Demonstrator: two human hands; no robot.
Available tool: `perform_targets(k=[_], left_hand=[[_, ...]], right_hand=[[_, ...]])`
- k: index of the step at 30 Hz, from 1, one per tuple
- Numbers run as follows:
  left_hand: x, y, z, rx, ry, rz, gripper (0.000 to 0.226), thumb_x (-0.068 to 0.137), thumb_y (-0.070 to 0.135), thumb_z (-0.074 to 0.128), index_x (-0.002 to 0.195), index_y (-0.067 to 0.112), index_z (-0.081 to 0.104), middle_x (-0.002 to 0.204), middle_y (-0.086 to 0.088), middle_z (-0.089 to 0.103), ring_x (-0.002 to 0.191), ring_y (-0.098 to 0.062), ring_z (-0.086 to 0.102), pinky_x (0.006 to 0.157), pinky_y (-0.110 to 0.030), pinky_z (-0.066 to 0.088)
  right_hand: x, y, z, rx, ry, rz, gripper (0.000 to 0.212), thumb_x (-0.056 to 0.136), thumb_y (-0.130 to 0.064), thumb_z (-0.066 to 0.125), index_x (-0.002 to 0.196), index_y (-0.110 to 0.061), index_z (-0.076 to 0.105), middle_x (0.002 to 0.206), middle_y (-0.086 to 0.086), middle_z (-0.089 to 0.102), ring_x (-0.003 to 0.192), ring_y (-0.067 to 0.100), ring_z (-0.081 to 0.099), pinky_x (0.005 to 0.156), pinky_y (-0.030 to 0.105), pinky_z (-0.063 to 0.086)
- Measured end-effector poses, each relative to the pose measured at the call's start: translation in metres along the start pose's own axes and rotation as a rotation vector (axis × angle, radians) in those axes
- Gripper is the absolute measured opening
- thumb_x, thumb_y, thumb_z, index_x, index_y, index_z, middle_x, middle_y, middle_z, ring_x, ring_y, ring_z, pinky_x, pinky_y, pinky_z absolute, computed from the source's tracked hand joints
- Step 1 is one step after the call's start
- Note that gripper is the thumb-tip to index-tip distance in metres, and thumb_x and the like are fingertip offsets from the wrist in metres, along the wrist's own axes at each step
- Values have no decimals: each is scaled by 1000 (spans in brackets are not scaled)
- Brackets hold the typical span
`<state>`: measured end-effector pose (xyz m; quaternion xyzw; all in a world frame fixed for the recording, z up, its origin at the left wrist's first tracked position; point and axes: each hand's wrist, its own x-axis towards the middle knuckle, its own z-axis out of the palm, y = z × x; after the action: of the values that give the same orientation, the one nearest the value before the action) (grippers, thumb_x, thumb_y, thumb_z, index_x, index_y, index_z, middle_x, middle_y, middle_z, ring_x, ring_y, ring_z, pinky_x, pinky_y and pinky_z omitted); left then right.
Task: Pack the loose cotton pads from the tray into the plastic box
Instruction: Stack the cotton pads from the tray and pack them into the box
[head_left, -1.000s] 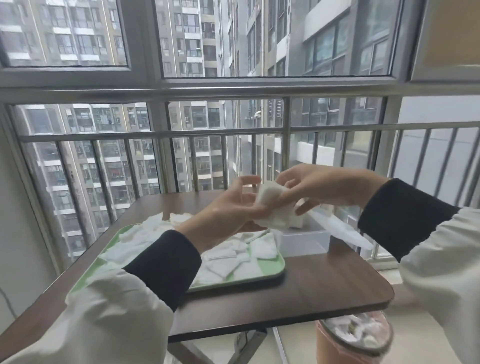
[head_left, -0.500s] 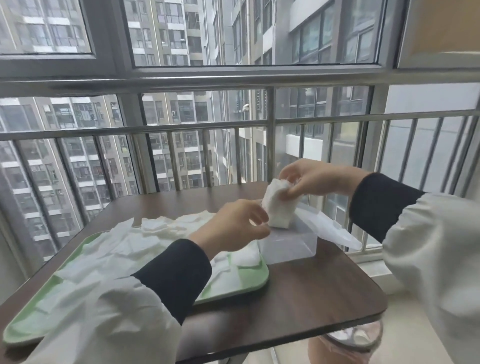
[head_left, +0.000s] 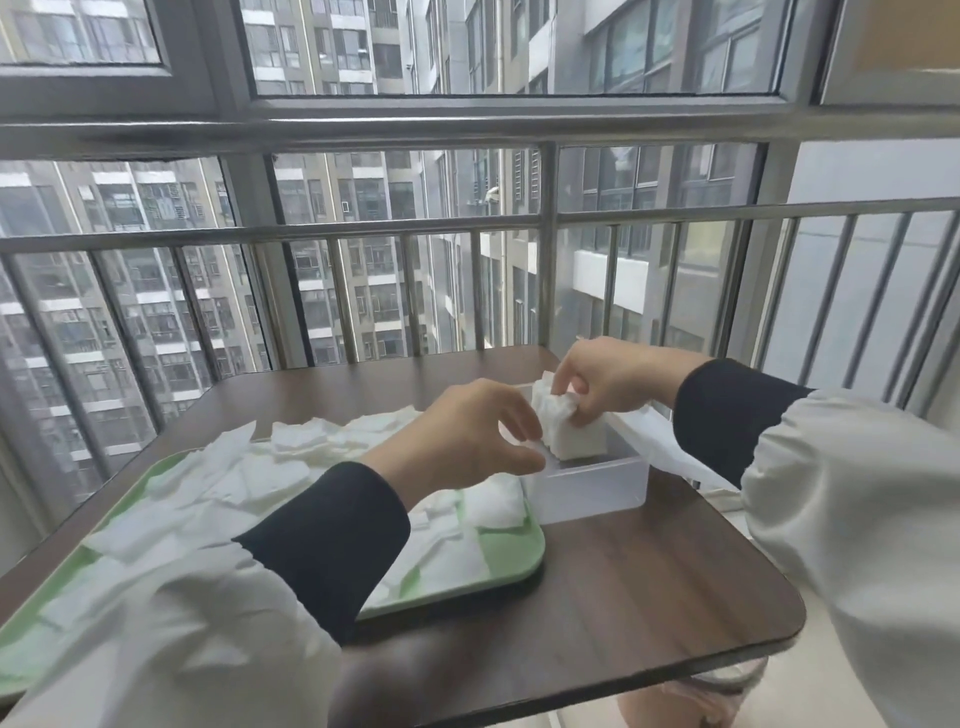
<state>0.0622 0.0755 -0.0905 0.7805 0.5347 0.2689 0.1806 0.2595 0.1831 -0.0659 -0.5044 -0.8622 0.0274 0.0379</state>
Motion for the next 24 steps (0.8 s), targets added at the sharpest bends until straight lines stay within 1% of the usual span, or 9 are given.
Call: perform_targets(k=[2,6,11,14,16,19,20,23,24], left_hand=[[0,-1,0,10,-3,21,17,78,31,85,84,36,70,93,19,69,68,15,60,55,-6,43],[-1,-2,0,8,3,30,16,79,30,85,89,31,72,95,17,69,68,19,57,55,-3,40],[-4,-1,1,36,-4,51,17,82,30,82,97,26,74,97,17,68,71,22,56,63,0,41],[-6,0,0,35,-9,52,14,86,29,78,99,28,73,100,18,68,80,11,63,70,-7,47],[-8,0,-2,24,-2,45,10,92,27,72,101,28,73,101,17,70,86,4,65,80,-20,53],[-11,0,-6,17,19,29,11,98,26,63,102,29,72,105,14,71,84,1,63,78,-26,53],[-13,-1,-9,15,28,23,11,99,25,61,101,30,71,106,14,71,85,0,63,78,-26,53],[-24,-5,-21,9,41,2,10,100,26,61,102,30,70,107,13,70,91,-1,64,81,-29,57],[-28,-8,-27,16,38,-2,9,99,27,61,103,30,69,108,14,70,93,0,64,84,-29,56]], right_hand=[[-1,0,1,-31,57,-13,39,79,-28,84,114,-30,67,82,-17,52,73,3,50,56,21,33],[-6,-1,5,-55,122,-43,36,75,-27,86,93,-34,55,84,-13,57,75,7,55,56,24,37],[-15,-3,2,-45,112,-57,32,80,-23,82,99,-33,58,89,-13,58,80,9,58,59,23,40],[-21,-3,-4,-25,91,-61,38,77,-26,84,103,-34,58,95,-13,57,84,7,57,60,20,41],[-25,-4,-7,-19,91,-69,43,74,-28,86,106,-35,58,96,-15,54,85,5,55,57,17,39],[-31,-6,-12,5,109,-90,44,73,-30,87,108,-33,60,95,-16,52,84,6,55,47,10,39],[-33,-8,-14,19,119,-96,43,73,-30,87,106,-33,60,96,-15,52,85,7,56,48,10,40],[-41,-17,-21,47,174,-124,36,75,-33,85,105,-30,64,98,-13,55,89,8,57,65,19,43],[-44,-22,-24,66,200,-145,32,77,-34,83,103,-29,66,98,-13,56,87,6,56,66,19,42]])
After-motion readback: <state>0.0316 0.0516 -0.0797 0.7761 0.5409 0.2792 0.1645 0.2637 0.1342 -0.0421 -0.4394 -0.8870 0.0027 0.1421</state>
